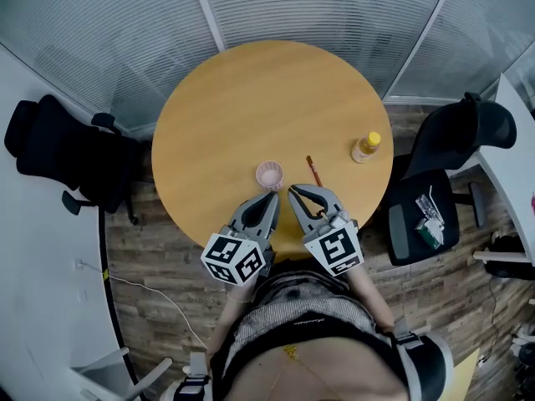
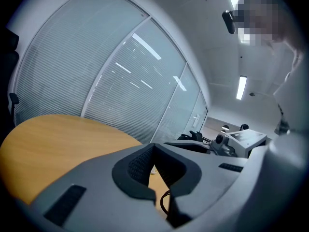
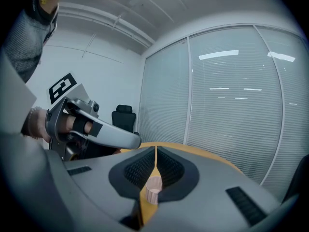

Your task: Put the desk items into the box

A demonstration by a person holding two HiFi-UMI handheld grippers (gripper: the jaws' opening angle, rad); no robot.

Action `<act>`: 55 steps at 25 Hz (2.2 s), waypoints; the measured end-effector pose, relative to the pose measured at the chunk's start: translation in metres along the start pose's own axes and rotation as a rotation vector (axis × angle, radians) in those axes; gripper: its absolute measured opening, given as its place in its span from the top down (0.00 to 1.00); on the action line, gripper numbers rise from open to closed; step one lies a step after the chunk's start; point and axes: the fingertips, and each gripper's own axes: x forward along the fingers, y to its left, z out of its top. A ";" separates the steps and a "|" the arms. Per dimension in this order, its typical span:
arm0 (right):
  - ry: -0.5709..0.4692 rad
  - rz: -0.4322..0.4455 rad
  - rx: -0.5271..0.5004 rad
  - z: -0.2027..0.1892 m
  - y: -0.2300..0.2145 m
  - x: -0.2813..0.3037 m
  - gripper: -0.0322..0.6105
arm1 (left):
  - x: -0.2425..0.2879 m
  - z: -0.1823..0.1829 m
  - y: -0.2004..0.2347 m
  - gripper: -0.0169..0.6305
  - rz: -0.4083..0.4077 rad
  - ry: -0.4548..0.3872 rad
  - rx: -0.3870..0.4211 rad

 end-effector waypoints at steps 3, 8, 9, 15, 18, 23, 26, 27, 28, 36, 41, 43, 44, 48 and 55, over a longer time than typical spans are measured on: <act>0.000 0.013 -0.007 -0.003 -0.001 -0.002 0.91 | 0.000 0.000 -0.002 0.97 0.008 -0.017 -0.005; 0.005 0.016 -0.007 -0.007 -0.004 -0.004 0.91 | 0.005 -0.004 -0.005 0.97 0.010 -0.009 -0.002; 0.008 0.018 -0.014 -0.008 -0.005 -0.004 0.91 | 0.005 -0.005 -0.005 0.97 0.010 -0.007 -0.003; 0.013 0.020 0.000 -0.013 -0.011 -0.002 0.91 | 0.008 -0.005 -0.001 0.97 0.030 -0.005 -0.001; 0.017 0.020 -0.002 -0.014 -0.013 0.000 0.91 | 0.009 -0.006 0.001 0.97 0.037 -0.002 0.001; 0.025 0.027 -0.004 -0.016 -0.015 0.004 0.91 | 0.011 -0.005 0.002 0.97 0.030 0.003 -0.006; 0.034 0.024 -0.003 -0.018 -0.018 0.008 0.91 | 0.012 -0.006 0.004 0.97 0.032 0.007 -0.009; 0.037 0.021 -0.001 -0.018 -0.020 0.009 0.91 | 0.013 -0.006 0.006 0.97 0.034 0.010 -0.009; 0.039 0.017 0.001 -0.019 -0.022 0.010 0.91 | 0.013 -0.007 0.007 0.97 0.034 0.013 -0.009; 0.083 -0.035 0.018 -0.036 -0.043 0.010 0.91 | 0.014 -0.009 0.011 0.97 0.039 0.028 -0.013; 0.125 -0.074 0.021 -0.052 -0.061 0.011 0.91 | 0.017 -0.011 0.013 0.97 0.041 0.035 -0.019; 0.137 -0.084 0.030 -0.058 -0.066 0.012 0.91 | 0.016 -0.012 0.014 0.97 0.044 0.040 -0.019; 0.141 -0.088 0.037 -0.060 -0.068 0.012 0.91 | 0.015 -0.013 0.015 0.97 0.046 0.042 -0.020; 0.162 -0.104 0.057 -0.070 -0.078 0.016 0.91 | 0.012 -0.015 0.018 0.97 0.055 0.046 -0.026; 0.220 -0.123 0.104 -0.098 -0.093 0.022 0.91 | 0.006 -0.018 0.025 0.97 0.076 0.049 -0.035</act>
